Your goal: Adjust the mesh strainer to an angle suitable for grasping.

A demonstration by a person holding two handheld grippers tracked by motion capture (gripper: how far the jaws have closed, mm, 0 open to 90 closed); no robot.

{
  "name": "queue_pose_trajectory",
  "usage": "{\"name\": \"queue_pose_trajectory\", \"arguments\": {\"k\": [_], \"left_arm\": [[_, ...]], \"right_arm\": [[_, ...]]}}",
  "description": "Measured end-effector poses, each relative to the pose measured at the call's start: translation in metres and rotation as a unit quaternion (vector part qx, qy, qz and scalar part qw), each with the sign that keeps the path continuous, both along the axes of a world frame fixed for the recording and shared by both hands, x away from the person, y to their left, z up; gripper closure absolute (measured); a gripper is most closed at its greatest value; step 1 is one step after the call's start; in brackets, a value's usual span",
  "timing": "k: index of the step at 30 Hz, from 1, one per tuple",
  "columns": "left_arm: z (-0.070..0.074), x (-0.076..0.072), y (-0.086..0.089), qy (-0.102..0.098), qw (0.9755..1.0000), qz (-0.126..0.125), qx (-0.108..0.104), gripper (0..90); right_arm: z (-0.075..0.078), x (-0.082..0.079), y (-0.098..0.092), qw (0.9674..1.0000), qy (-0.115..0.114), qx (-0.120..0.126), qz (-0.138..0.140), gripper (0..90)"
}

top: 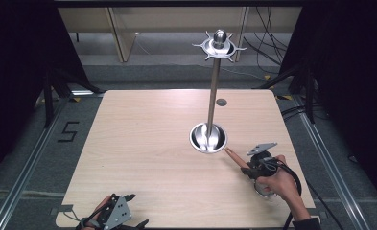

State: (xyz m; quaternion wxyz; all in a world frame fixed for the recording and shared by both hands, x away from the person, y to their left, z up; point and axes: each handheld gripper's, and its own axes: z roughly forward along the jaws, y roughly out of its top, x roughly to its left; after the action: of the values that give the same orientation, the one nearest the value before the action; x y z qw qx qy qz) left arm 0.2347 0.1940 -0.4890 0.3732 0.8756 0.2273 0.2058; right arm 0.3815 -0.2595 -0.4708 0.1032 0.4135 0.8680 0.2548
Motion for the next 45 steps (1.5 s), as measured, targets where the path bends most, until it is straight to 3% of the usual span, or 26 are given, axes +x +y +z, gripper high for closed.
{"name": "queue_pose_trajectory", "arguments": {"k": [1,2,3,7,9,10,11,12,15,18,22,25,27,29,30,31,35,38,39,41,43,44,45], "left_arm": [[-0.001,-0.001,-0.001,0.001,0.9999,0.003,-0.012,15.1],[0.0,0.0,0.0,0.0,1.0,-0.001,0.002,15.2],[-0.001,-0.001,-0.002,0.003,0.9999,0.004,-0.014,15.2],[-0.001,-0.001,-0.002,0.003,0.9999,0.004,-0.013,15.2],[0.0,0.0,-0.001,0.001,1.0,0.002,-0.006,15.2],[0.0,0.0,0.0,-0.001,1.0,-0.001,0.003,15.2],[-0.001,-0.001,-0.002,0.003,0.9999,0.005,-0.013,15.1],[-0.001,-0.001,-0.002,0.004,0.9999,0.004,-0.015,15.2],[0.0,0.0,-0.001,0.001,1.0,0.004,-0.006,15.2],[-0.001,-0.001,-0.002,0.004,0.9999,0.004,-0.014,15.1],[0.0,0.0,-0.001,0.002,1.0,0.004,-0.007,15.1],[0.0,0.0,-0.001,0.002,1.0,0.003,-0.008,15.2],[-0.001,-0.001,-0.002,0.003,0.9999,0.005,-0.014,15.1],[-0.001,-0.001,-0.002,0.003,0.9999,0.005,-0.015,15.1],[0.0,0.0,-0.001,0.002,0.9999,0.005,-0.009,15.1],[-0.001,-0.001,-0.002,0.003,0.9999,0.005,-0.014,15.2],[0.0,0.0,-0.001,0.002,0.9999,0.005,-0.012,15.2],[-0.001,-0.001,-0.002,0.002,0.9999,0.005,-0.016,15.2],[-0.001,-0.001,-0.002,0.002,0.9999,0.005,-0.016,15.1],[-0.001,-0.001,-0.002,0.002,0.9999,0.005,-0.016,15.2],[0.0,-0.001,-0.001,0.006,0.9999,0.004,-0.012,15.2],[0.0,-0.001,-0.001,0.007,0.9999,0.005,-0.013,15.2],[-0.001,-0.001,-0.002,0.0,0.9998,0.007,-0.016,15.2]], "right_arm": [[0.001,0.0,-0.001,0.9999,-0.004,0.008,0.007,69.1],[0.002,0.0,-0.002,0.9998,-0.01,0.012,0.01,69.1],[0.005,-0.001,-0.003,0.9997,-0.009,0.022,0.009,69.2],[0.01,0.0,-0.006,0.9988,-0.011,0.043,0.022,69.2],[0.014,-0.001,-0.009,0.9969,-0.029,0.068,0.029,69.3],[0.014,-0.001,-0.009,0.9969,-0.029,0.068,0.029,69.3],[0.014,-0.003,-0.007,0.9944,-0.05,0.092,0.015,69.3],[0.018,-0.003,-0.008,0.9949,-0.035,0.092,0.023,69.3],[0.02,-0.002,-0.009,0.9922,-0.043,0.114,0.03,69.3],[0.022,-0.003,-0.009,0.9898,-0.045,0.132,0.03,69.4],[0.024,-0.003,-0.009,0.9888,-0.055,0.136,0.028,69.3],[0.025,-0.005,-0.007,0.9879,-0.047,0.146,0.026,69.4],[0.025,-0.003,-0.008,0.987,-0.068,0.142,0.032,69.4],[0.026,-0.002,-0.007,0.9858,-0.068,0.15,0.035,69.4],[0.026,-0.002,-0.006,0.9845,-0.064,0.159,0.035,69.4],[0.026,-0.001,-0.006,0.9796,-0.066,0.185,0.043,69.4],[0.029,-0.002,-0.002,0.978,-0.062,0.195,0.04,69.5],[0.032,-0.001,-0.002,0.9793,-0.068,0.187,0.038,69.5],[0.032,-0.001,-0.001,0.9781,-0.066,0.194,0.037,69.5],[0.034,0.001,-0.001,0.9798,-0.077,0.181,0.035,69.5],[0.036,0.0,0.002,0.9784,-0.071,0.192,0.031,69.5],[0.037,0.002,0.003,0.9779,-0.08,0.19,0.033,69.6],[0.038,0.003,0.003,0.9773,-0.079,0.192,0.039,69.5]]}}
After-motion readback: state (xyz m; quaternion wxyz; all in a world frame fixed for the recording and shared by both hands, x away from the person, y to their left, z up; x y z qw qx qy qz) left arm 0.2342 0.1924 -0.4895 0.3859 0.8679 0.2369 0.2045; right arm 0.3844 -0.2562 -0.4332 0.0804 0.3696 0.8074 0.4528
